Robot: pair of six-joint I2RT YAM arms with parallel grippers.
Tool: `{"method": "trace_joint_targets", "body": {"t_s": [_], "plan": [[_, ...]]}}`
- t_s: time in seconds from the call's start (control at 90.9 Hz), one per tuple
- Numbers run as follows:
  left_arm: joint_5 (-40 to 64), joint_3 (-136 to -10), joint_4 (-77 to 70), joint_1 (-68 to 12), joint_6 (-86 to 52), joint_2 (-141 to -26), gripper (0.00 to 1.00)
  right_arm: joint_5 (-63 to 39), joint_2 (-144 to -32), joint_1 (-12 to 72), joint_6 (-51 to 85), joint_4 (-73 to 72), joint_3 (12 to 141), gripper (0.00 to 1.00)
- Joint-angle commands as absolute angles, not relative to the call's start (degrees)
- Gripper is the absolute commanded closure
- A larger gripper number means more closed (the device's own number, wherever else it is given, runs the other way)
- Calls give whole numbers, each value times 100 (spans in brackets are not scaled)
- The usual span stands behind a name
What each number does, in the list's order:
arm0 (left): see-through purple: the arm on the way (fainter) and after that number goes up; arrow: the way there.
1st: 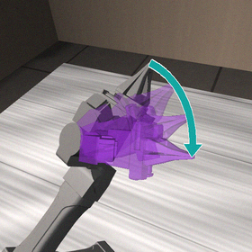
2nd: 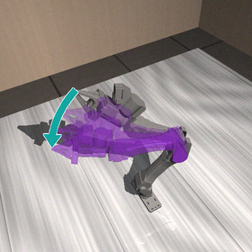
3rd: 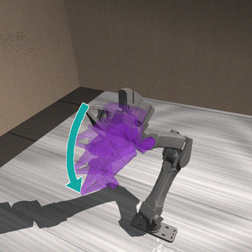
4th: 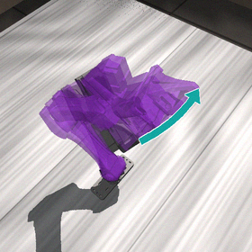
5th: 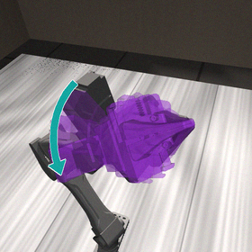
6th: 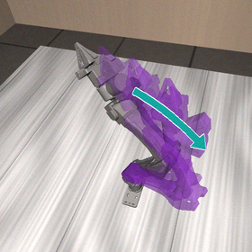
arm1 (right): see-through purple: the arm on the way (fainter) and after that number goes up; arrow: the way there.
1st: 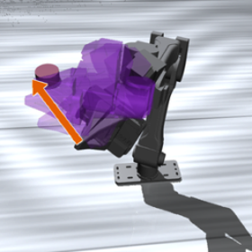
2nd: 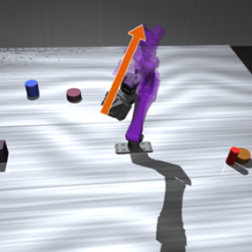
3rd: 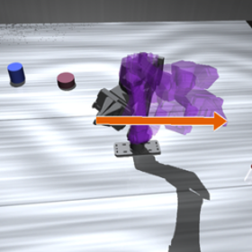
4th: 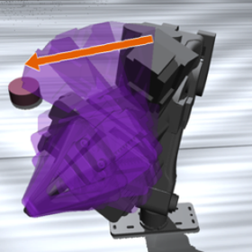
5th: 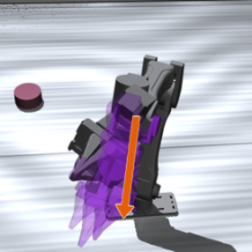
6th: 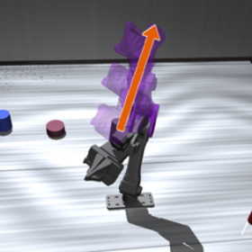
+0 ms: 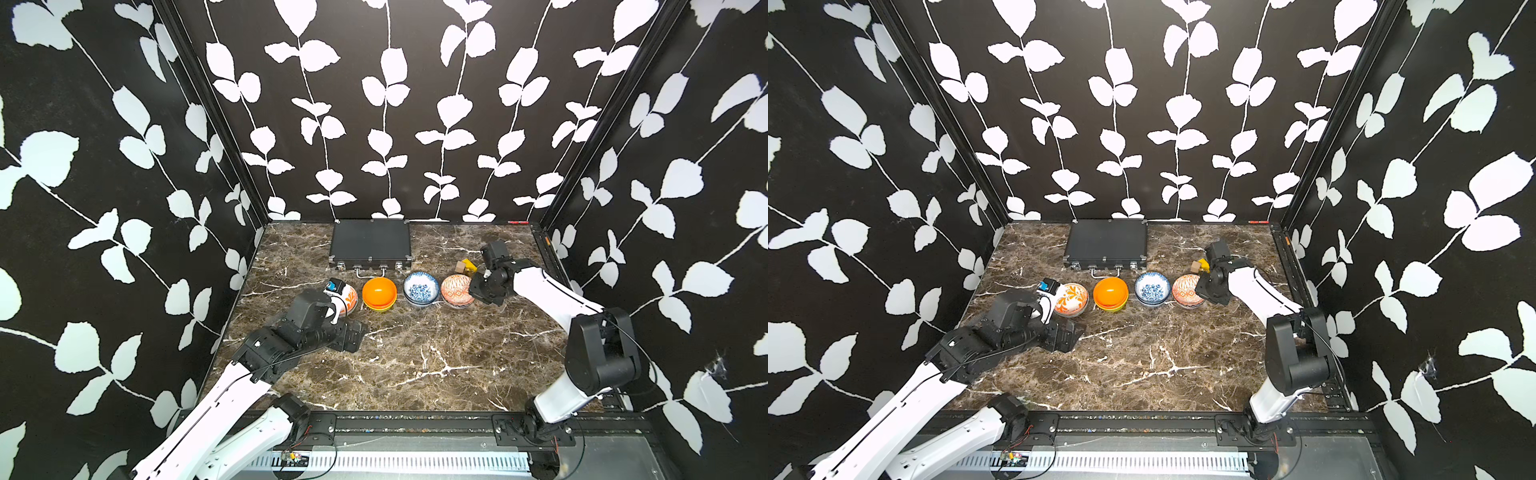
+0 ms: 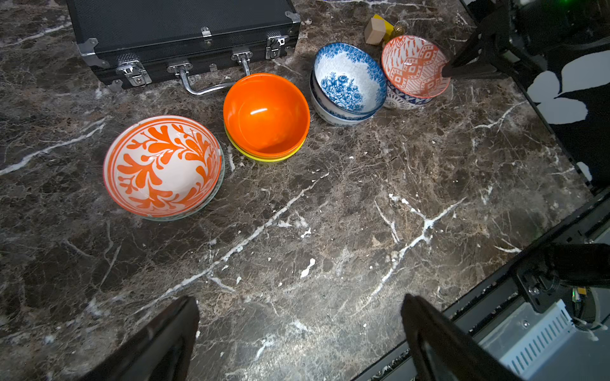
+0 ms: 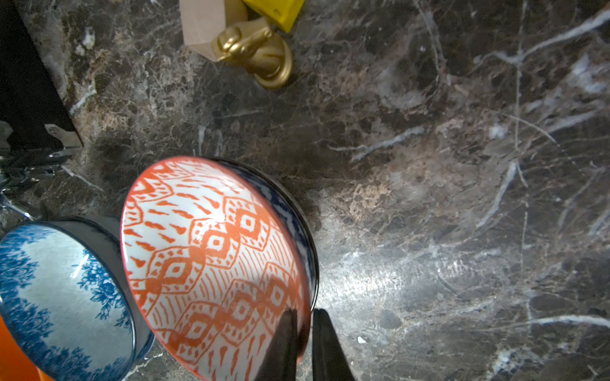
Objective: Stack the bowls
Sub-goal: Place the bowl on the bowl.
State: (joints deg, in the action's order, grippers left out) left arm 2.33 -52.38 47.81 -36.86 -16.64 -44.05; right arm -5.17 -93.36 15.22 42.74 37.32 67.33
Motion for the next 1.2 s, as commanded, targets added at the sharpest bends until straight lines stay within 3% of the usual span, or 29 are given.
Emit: {"method": "trace_joint_targets", "body": {"t_s": [0.0, 0.231, 0.352, 1.188], "plan": [[189, -5226, 4764, -3691, -1635, -4324, 1, -429, -9234, 1547, 4307, 3774, 6671, 91], [178, -5227, 4764, -3686, -1634, -4340, 1, -575, -9288, 1548, 4356, 3633, 6646, 93], [176, -5227, 4772, -3677, -1633, -4345, 1, -661, -9371, 1556, 4384, 3584, 6647, 100], [161, -5227, 4772, -3675, -1635, -4315, 1, -1015, -9468, 1558, 4684, 3113, 6416, 100]]}}
